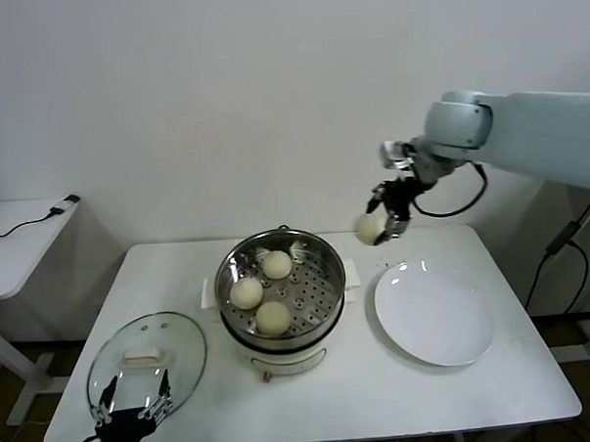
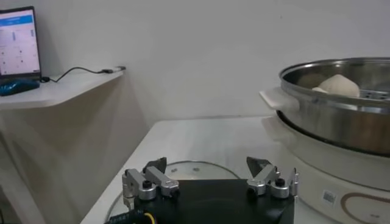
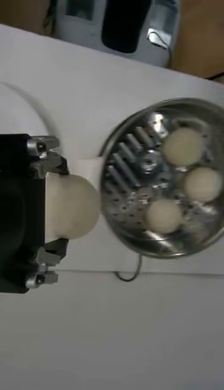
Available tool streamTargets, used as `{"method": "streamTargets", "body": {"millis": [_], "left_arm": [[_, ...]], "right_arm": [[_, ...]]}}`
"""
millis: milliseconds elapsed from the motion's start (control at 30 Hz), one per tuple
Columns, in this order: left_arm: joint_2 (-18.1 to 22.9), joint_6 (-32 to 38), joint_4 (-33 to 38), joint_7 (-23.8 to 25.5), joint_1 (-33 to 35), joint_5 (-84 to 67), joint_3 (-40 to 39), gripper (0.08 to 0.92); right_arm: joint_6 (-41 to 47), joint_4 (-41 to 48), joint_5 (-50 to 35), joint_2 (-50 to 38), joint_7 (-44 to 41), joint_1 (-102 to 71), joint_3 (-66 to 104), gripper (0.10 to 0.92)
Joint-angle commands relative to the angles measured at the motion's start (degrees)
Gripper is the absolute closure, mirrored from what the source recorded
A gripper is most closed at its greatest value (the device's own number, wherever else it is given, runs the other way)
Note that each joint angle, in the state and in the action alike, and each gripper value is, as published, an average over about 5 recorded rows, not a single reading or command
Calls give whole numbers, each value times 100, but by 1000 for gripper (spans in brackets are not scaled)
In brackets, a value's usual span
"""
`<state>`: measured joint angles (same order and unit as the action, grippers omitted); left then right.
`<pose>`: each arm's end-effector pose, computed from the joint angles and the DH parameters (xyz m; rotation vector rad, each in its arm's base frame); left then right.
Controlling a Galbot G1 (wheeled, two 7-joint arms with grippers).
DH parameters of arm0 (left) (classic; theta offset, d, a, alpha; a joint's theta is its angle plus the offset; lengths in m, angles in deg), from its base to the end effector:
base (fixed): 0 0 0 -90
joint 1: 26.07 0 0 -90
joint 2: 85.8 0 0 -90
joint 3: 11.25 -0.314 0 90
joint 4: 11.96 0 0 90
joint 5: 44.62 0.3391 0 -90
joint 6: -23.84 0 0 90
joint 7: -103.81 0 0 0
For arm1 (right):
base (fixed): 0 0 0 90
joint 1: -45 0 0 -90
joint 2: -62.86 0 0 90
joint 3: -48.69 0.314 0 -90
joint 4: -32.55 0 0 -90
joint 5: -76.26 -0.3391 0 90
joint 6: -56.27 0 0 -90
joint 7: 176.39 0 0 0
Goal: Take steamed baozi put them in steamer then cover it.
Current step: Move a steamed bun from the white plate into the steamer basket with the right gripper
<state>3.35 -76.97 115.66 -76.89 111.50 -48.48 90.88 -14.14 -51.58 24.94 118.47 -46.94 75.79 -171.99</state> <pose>0.0988 0.0580 -0.2654 0.2418 -2.7755 -0.1056 0.4839 0.0142 0.0324 1.3991 -1.5236 1.3490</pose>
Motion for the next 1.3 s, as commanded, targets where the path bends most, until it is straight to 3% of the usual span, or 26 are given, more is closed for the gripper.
{"method": "streamTargets", "body": {"millis": [33, 400, 933, 1200, 1300], "left_arm": [[-5, -5, -1, 2, -1, -9, 1, 177], [2, 17, -2, -3, 64, -14, -11, 177], [-6, 23, -1, -7, 67, -30, 19, 177], [-9, 35, 0, -6, 69, -27, 7, 177], [-15, 37, 0, -6, 65, -26, 17, 177]], "right_arm": [[906, -771, -1161, 1456, 1165, -79, 57, 330], [1125, 76, -588, 1755, 1674, -1405, -42, 321], [1289, 338, -367, 1782, 2043, -1973, 60, 320], [1064, 284, -449, 1586, 1749, -1691, 229, 211], [883, 243, -511, 1245, 1503, -1390, 484, 204]]}}
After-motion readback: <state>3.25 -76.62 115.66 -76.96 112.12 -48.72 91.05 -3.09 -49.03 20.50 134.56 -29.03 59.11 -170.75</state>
